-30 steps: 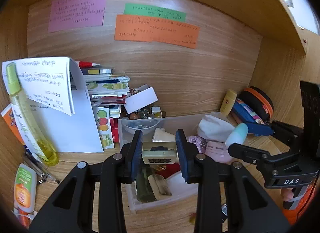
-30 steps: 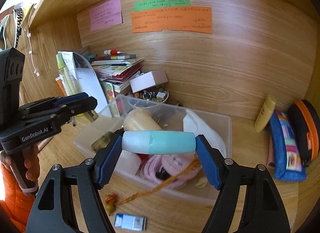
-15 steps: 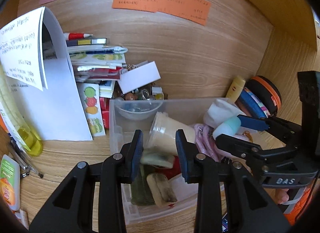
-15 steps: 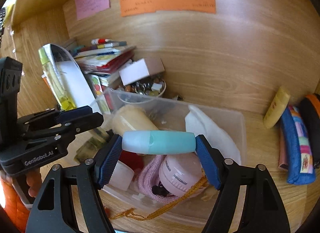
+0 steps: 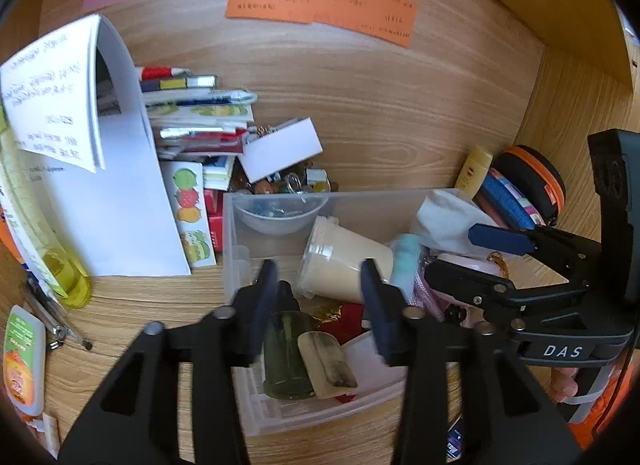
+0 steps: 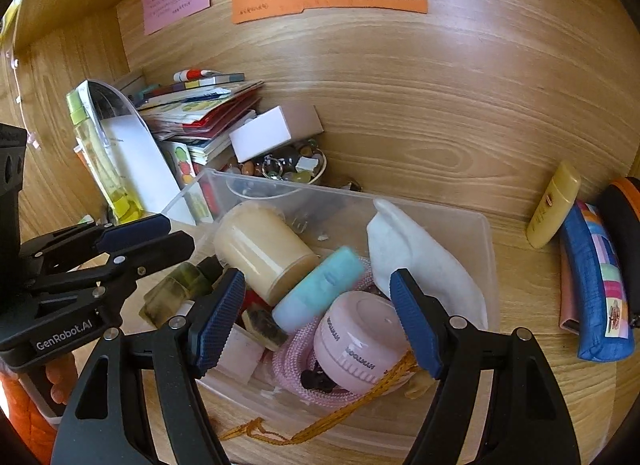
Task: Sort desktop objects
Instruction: 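Open both grippers to drop the tube and tile into the box, then move both grippers back toward the blue card and gourd pendant, then grasp the blue Max card with the right gripper while the left grasps the gourd pendant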
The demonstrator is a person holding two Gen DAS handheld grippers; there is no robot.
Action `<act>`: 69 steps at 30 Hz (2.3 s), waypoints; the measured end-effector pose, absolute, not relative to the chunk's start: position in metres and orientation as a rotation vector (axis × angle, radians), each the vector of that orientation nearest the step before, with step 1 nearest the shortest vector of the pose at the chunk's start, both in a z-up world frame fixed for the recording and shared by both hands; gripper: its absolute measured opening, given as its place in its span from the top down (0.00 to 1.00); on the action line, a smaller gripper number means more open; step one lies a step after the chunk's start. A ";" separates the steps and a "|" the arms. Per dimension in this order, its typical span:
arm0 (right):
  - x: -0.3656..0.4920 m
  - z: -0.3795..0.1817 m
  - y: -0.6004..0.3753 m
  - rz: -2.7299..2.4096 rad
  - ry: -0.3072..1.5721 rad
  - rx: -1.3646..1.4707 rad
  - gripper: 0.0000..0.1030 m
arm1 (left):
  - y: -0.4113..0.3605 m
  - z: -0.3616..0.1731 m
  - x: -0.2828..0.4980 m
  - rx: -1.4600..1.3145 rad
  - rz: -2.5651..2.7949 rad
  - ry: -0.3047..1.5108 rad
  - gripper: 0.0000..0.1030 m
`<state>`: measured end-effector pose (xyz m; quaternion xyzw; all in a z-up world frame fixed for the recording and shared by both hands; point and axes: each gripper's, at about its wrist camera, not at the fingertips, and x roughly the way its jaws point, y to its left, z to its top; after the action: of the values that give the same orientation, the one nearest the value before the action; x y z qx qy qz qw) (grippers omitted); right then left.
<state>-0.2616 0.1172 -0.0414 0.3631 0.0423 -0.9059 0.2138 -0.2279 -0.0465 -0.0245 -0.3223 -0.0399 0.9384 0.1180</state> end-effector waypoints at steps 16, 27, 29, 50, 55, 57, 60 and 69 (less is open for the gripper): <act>-0.224 -0.010 0.130 -2.538 0.101 0.902 0.21 | -0.058 0.011 -0.188 -0.784 2.819 -0.128 0.23; -0.195 -0.029 0.137 -2.506 0.089 0.986 0.20 | -0.066 0.007 -0.156 -0.784 2.870 -0.134 0.06; -0.191 -0.031 0.140 -2.504 0.080 0.999 0.20 | -0.069 0.003 -0.153 -0.804 2.874 -0.153 0.06; -0.146 -0.094 0.140 -2.402 0.176 1.225 0.20 | -0.067 -0.071 -0.120 -1.169 2.723 -0.133 0.04; -0.142 -0.104 0.123 -2.351 0.270 1.228 0.20 | -0.061 -0.078 -0.114 -1.196 2.715 -0.050 0.04; -0.144 -0.108 0.117 -2.338 0.285 1.237 0.21 | -0.061 -0.080 -0.114 -1.205 2.712 -0.043 0.04; -0.143 -0.112 0.115 -2.333 0.282 1.255 0.23 | -0.061 -0.081 -0.116 -1.217 2.703 -0.045 0.04; -0.143 -0.109 0.117 -2.335 0.303 1.234 0.57 | -0.039 -0.084 -0.126 -1.226 2.637 0.045 0.04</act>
<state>-0.1425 0.1166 -0.1094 0.4507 0.1105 -0.8528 0.2394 -0.1263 -0.0392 -0.0845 -0.4188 0.0153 0.9005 0.1165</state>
